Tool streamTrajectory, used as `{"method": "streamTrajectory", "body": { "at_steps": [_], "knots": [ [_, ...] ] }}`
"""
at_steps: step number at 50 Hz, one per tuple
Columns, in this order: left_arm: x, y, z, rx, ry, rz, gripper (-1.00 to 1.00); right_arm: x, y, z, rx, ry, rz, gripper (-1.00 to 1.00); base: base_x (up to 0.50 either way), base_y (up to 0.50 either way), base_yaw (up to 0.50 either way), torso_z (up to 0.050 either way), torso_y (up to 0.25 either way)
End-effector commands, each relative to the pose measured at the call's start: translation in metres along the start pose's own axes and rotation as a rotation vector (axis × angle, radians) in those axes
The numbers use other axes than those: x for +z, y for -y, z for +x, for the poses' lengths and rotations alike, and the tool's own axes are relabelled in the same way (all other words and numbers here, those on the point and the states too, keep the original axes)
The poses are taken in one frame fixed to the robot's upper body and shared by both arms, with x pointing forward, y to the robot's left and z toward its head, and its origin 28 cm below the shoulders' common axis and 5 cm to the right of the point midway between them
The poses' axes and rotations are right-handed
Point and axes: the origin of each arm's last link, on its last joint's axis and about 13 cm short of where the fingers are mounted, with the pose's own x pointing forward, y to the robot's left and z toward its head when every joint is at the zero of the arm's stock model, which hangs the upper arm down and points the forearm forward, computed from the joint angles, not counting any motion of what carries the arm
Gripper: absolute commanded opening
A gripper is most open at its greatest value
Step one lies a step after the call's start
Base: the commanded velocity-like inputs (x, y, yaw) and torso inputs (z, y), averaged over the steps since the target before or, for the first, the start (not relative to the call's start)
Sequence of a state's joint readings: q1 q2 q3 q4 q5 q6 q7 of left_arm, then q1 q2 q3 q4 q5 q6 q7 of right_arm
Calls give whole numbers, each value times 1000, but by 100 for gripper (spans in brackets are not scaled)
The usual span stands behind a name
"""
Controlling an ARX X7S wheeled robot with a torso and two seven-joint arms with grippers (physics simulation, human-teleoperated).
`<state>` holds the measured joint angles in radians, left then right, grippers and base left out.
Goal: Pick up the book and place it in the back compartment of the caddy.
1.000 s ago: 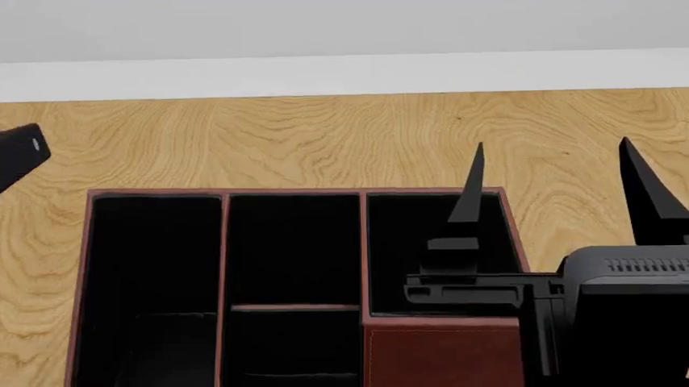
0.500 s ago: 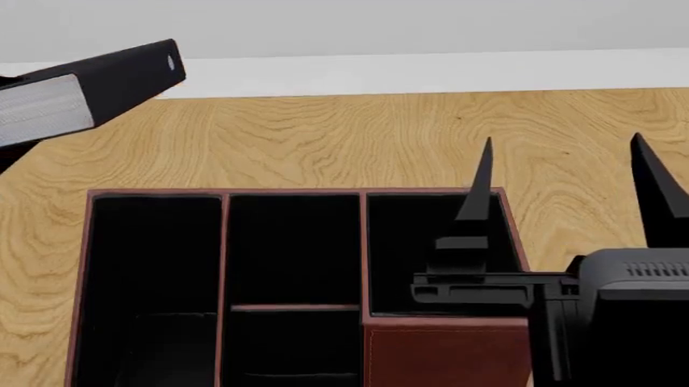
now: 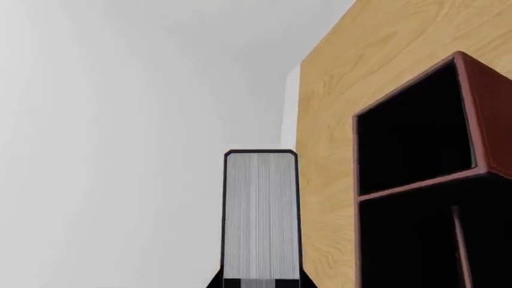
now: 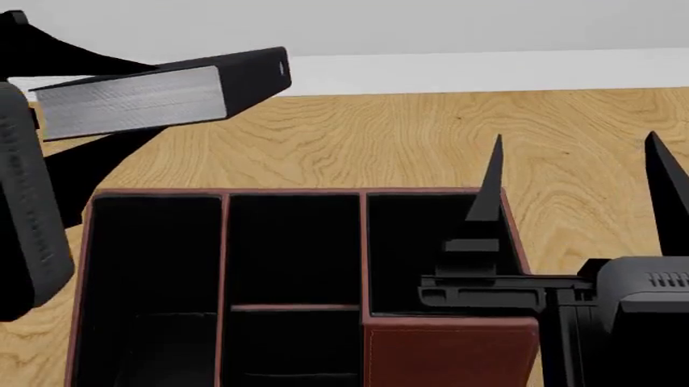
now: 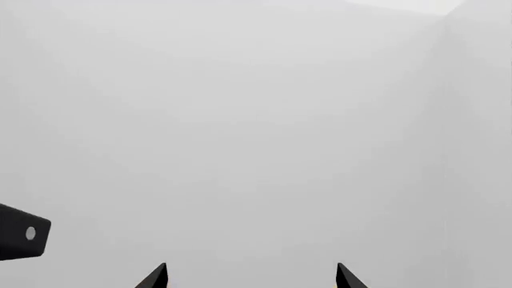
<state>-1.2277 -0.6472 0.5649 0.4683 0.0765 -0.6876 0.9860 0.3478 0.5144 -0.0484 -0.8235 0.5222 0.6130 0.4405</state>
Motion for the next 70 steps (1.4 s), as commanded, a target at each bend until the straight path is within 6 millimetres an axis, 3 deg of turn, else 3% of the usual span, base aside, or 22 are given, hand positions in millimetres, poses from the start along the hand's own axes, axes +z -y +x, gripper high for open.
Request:
{"method": "streamTrajectory", "body": {
  "at_steps": [1,21,27,54,70],
  "knots": [
    [10,-9,11,33,14,17,-100,1,1,-2,-1,7,5,100,0,0,0,0,0],
    [21,3,23,-194,-27,-109,-100,0,4,-3,-1,16,19,100,0,0,0,1,1],
    [14,13,29,-260,-64,-111,-100,2,6,-4,-2,25,20,100,0,0,0,0,2],
    [4,32,47,-406,-88,-222,-100,-1,11,-3,11,52,23,100,0,0,0,0,1],
    [12,34,50,-429,-83,-252,-100,-7,12,-1,20,54,35,100,0,0,0,0,1]
  ]
}}
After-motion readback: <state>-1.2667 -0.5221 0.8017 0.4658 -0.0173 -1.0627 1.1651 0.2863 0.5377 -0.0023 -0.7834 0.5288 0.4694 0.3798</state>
